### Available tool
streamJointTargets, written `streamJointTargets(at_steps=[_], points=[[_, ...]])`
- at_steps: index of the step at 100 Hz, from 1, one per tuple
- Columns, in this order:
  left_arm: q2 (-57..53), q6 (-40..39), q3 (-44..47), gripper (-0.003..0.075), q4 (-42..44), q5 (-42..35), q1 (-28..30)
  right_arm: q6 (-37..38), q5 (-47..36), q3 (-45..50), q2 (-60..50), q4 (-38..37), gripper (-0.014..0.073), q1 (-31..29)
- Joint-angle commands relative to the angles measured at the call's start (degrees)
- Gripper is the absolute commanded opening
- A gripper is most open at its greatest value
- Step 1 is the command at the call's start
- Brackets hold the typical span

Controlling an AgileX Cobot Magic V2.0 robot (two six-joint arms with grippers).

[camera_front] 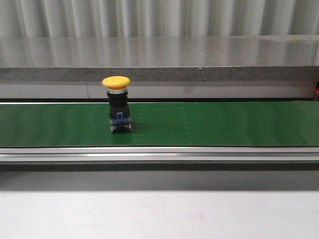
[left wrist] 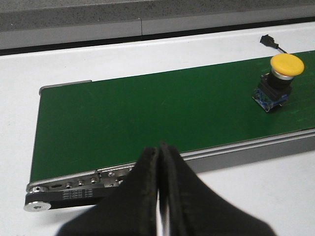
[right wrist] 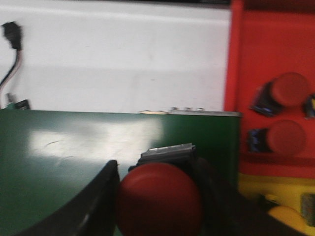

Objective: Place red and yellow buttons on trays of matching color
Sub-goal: 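Carry the red button into the red tray and open the right gripper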

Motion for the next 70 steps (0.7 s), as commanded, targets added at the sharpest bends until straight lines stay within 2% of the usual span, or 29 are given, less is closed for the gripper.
streamJointTargets(at_steps=[1, 11, 20, 34, 51, 70], points=[[0.1, 0.1, -1.5, -0.0020, -0.6, -4.3, -0.5, -0.3, -4.1, -1.8, -2.3, 0.6, 0.0165, -4.7], [0.1, 0.1, -1.5, -0.0020, -0.6, -4.3, -0.5, 2.2, -7.0, -1.8, -2.1, 0.6, 0.0165, -9.9], [0.1, 0.1, -1.5, -0.0020, -0.6, -4.3, -0.5, 7.5, -9.4, -1.8, -1.2, 0.6, 0.0164, -13.8], [0.1, 0.1, -1.5, -0.0020, -0.6, -4.3, -0.5, 12.2, -10.8, -1.9, 1.9, 0.6, 0.0162, -18.2], [0.1, 0.1, -1.5, -0.0020, -0.6, -4.3, -0.5, 12.7, -9.6, -4.9, 7.7, 0.6, 0.0162, -21.6], [0.1, 0.1, -1.5, -0.0020, -0.6, -4.3, -0.5, 12.7, -8.9, -7.9, 12.8, 0.7, 0.0162, -22.0]])
